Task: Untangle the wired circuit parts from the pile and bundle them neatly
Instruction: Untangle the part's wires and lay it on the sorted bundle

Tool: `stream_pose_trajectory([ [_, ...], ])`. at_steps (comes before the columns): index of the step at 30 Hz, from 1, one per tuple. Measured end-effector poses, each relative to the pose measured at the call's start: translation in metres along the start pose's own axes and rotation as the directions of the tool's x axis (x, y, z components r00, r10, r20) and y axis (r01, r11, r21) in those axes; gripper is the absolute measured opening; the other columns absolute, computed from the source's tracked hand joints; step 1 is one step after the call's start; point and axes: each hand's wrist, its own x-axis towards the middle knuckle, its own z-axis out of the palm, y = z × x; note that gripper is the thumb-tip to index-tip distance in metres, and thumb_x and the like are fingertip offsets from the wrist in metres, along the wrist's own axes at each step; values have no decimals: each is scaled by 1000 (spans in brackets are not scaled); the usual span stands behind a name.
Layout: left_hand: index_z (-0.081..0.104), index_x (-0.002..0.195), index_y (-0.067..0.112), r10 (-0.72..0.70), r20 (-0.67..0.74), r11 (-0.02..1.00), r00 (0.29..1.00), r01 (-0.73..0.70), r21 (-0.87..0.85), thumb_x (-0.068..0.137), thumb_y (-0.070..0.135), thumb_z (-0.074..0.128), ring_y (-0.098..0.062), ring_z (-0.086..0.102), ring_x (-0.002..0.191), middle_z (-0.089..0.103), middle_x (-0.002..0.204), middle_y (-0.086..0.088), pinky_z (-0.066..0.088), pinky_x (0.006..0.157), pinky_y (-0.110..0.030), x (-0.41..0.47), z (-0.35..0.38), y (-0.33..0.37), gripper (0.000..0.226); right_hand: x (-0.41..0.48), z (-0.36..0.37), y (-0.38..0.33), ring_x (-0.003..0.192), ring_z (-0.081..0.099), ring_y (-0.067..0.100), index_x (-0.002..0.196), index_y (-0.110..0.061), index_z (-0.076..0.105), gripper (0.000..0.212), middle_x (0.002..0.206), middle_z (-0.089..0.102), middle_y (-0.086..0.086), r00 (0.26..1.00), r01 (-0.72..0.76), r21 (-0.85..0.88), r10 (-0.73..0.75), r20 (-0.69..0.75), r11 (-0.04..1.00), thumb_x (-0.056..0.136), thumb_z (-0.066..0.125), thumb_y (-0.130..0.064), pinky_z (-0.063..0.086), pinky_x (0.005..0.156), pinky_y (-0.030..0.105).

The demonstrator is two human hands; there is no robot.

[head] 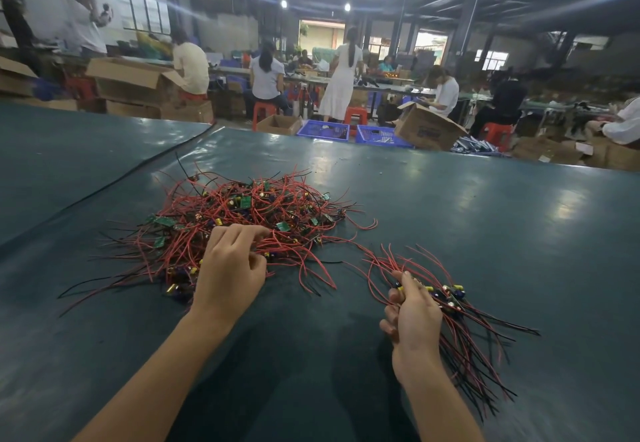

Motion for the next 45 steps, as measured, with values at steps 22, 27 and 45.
stream_pose_trajectory([
  [22,62,79,32,-31,451,981,892,-61,187,84,69,48,-7,60,71,57,66,14,41,81,-31,-13,17,11,41,-12,7,13,46,41,2,81,-15,73,29,59,55,-5,962,180,-366,-85,261,913,98,56,-32,32,52,21],
  [27,65,89,34,120,582,975,804,-205,82,77,83,30,-2,50,75,58,87,18,31,85,-30,-18,20,13,62,-11,6,16,45,43,1,80,-15,73,29,59,55,-5,958,191,-360,-93,272,913,98,56,-30,32,53,21],
  [45,64,118,27,363,521,928,772,-247,-280,83,33,60,-8,57,93,69,104,14,25,98,-16,-24,21,20,36,-23,4,20,86,60,5,123,-47,51,43,87,60,-21,819,548,-799,35,572,247,82,62,-53,44,67,24],
])
